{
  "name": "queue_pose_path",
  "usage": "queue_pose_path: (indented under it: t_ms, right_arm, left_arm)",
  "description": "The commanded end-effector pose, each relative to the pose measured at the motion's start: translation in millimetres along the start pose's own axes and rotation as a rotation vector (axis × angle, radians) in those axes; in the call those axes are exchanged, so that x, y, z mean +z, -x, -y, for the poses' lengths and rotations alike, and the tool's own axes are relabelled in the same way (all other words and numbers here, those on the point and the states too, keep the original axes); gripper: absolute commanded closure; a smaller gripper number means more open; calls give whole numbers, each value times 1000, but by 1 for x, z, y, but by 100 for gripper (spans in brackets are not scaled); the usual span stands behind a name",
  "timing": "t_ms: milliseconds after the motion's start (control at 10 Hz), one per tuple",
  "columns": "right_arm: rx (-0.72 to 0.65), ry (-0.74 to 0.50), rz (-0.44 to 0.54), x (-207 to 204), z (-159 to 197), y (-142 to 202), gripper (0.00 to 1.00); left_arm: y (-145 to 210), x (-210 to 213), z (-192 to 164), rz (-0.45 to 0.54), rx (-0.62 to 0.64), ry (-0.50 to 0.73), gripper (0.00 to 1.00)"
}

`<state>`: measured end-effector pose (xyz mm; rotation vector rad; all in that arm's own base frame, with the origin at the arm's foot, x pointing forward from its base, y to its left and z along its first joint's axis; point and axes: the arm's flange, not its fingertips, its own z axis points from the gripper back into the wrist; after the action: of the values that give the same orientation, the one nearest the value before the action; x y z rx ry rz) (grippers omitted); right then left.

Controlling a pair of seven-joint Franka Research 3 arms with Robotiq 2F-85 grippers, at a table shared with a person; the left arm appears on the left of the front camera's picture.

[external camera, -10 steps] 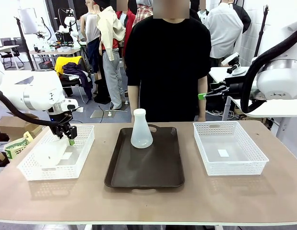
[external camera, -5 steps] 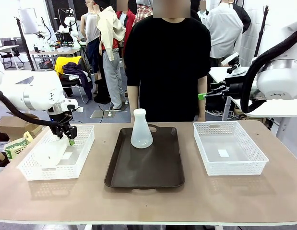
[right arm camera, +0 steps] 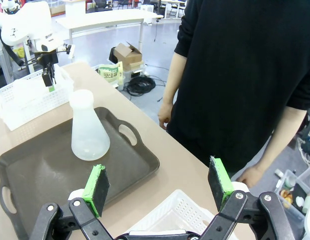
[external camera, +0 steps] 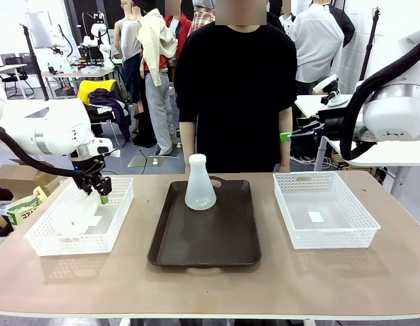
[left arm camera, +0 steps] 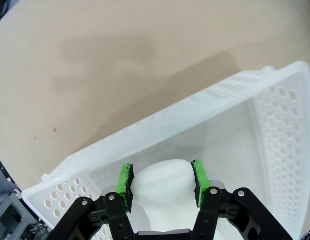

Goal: Prepare the laboratory tools.
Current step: Place the picked Big flask upright in the Handle tray as directed by the person.

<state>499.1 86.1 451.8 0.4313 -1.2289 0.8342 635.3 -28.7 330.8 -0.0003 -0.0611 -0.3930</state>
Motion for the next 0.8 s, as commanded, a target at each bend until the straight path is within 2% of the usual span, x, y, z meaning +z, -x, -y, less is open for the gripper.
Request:
queue_pose_path:
  t_ms: [0, 200, 400, 500, 700]
  right_arm:
    - [-10, 1, -15, 0, -1, -1, 0]
    - [-10, 1, -15, 0, -1, -1, 0]
    - [-10, 1, -15, 0, -1, -1, 0]
    - [-10, 1, -15, 0, -1, -1, 0]
    - [-10, 1, -15, 0, -1, -1, 0]
  left_arm:
    - [6, 20, 16, 39, -19, 27, 100]
    - [7, 32, 25, 44, -18, 65, 100]
    - [11, 61, 46, 40, -25, 44, 100]
    - [16, 75, 54, -19, -66, 65, 100]
    - [24, 97, 70, 57, -120, 83, 100]
